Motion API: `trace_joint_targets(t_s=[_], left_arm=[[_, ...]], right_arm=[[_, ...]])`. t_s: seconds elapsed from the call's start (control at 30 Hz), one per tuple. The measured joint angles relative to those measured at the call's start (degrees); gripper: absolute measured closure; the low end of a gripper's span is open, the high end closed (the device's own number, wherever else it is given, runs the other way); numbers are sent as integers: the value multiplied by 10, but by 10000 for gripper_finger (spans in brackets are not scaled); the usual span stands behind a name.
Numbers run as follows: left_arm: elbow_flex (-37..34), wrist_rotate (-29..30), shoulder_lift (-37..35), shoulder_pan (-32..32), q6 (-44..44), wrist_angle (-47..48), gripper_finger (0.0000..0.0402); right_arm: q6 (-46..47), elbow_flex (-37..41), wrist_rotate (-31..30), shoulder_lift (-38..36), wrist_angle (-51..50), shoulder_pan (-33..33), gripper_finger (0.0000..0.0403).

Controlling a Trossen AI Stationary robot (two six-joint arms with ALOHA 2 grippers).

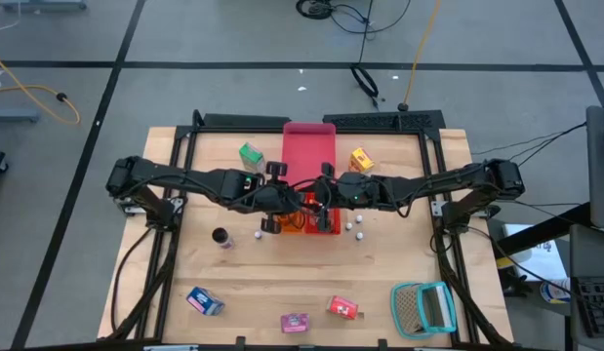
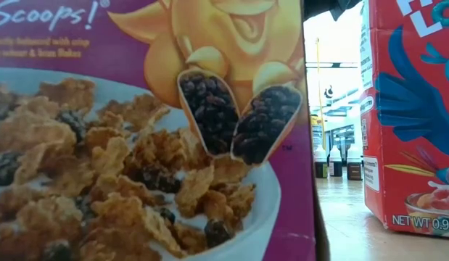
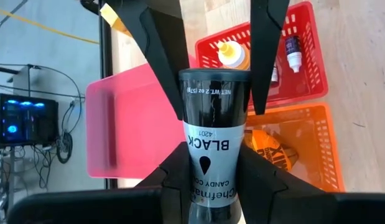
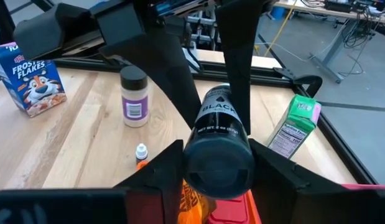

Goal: Pick & Place Kitchen Items
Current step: Put the large black food coloring bottle into the red basket

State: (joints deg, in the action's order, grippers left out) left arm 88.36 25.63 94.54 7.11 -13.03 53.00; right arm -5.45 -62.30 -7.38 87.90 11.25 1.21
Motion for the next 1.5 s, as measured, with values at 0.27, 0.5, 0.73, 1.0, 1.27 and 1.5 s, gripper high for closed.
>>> trace_joint_targets(t_s=[0.27,0.5,0.73,1.0,1.27,1.5], left_arm=[[0,10,-8,1,22,20,313],[0,-14,-36,5,23,8,313],[0,-32,-35,5,31,2,313],[0,-30,-35,5,35,-7,293],[0,-21,-43,9,47,-4,194],[0,-15,-77,9,93,18,168]], right_arm=[[-1,0,0,-22,-27,0,264],[7,-2,0,-26,-27,0,264],[8,-1,1,-24,-29,0,264],[7,-1,1,-25,-31,0,264],[6,3,-8,-22,-52,-2,264],[1,2,-4,-37,-55,-1,264]])
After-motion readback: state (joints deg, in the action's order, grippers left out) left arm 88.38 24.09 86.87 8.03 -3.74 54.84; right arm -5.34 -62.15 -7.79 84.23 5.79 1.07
